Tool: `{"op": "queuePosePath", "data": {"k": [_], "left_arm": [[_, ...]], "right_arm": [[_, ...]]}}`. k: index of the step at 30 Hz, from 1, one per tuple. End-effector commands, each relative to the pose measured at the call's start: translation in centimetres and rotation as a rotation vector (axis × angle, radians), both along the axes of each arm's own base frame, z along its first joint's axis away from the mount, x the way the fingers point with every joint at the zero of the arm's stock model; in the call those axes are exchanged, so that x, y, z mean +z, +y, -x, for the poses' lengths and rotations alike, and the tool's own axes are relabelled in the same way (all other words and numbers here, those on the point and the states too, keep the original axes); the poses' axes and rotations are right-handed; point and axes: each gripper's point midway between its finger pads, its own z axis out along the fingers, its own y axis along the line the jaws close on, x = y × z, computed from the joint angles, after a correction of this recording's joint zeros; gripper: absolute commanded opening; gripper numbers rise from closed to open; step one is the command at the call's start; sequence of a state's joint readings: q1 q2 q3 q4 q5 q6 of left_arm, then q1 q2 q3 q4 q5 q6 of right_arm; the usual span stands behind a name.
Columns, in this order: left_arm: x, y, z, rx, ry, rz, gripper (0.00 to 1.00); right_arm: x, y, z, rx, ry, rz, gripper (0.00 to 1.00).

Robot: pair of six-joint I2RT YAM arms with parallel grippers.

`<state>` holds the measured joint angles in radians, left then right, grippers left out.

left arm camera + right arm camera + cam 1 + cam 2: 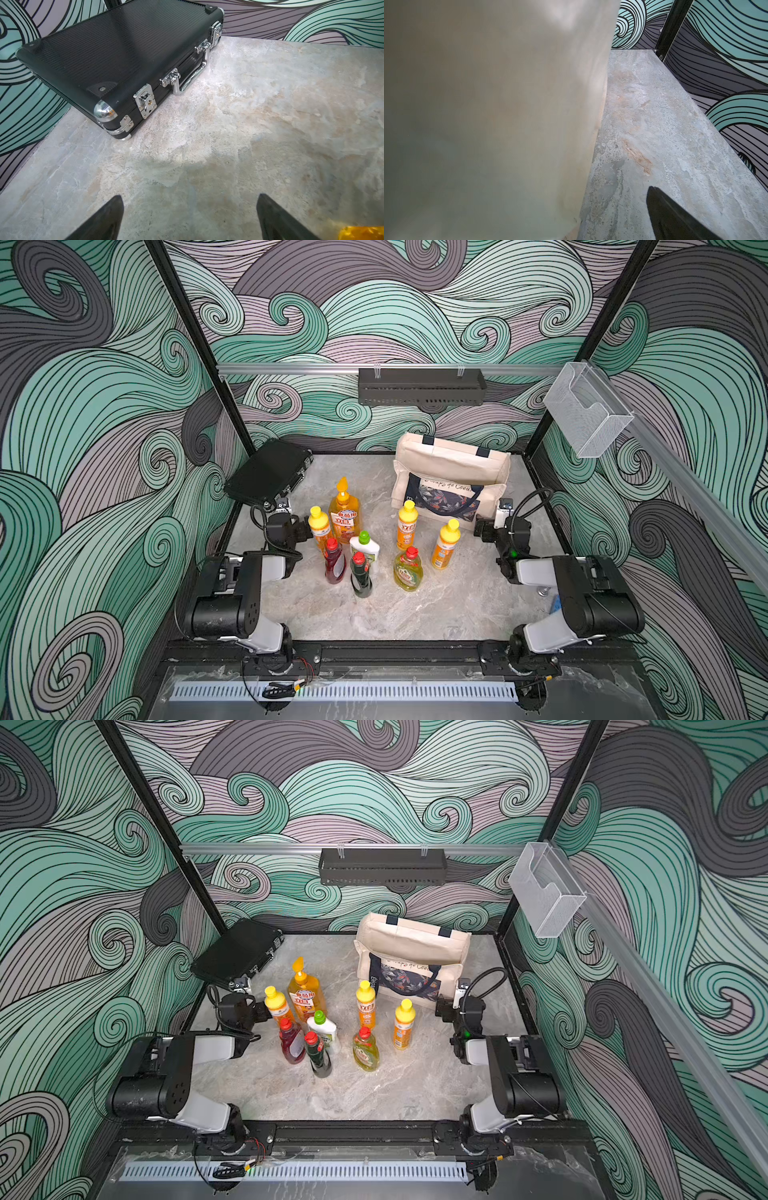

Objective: Pack dish soap into the shopping bag
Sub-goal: Adjust the shopping bag at the center of the board.

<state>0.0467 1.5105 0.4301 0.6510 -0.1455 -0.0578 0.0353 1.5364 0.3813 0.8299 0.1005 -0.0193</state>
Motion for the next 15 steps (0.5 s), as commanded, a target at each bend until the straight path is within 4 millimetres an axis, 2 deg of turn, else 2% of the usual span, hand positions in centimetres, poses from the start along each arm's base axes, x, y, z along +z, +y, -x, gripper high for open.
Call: {"op": "queuePosePath", "data": {"k": [1,15], "left_arm": [[1.38,0.44,-1.19,0.017,-0.047,0.003,0.99],[1.41,0.44,-1.2,0.017,-0.048,0.003,0.98]], "right_arm": [[1.34,0.32,-0.9,0.011,-0.047,0.002,0.99],[1.28,0.3,-0.88,0.014,-0.045,-0.002,0.99]]}}
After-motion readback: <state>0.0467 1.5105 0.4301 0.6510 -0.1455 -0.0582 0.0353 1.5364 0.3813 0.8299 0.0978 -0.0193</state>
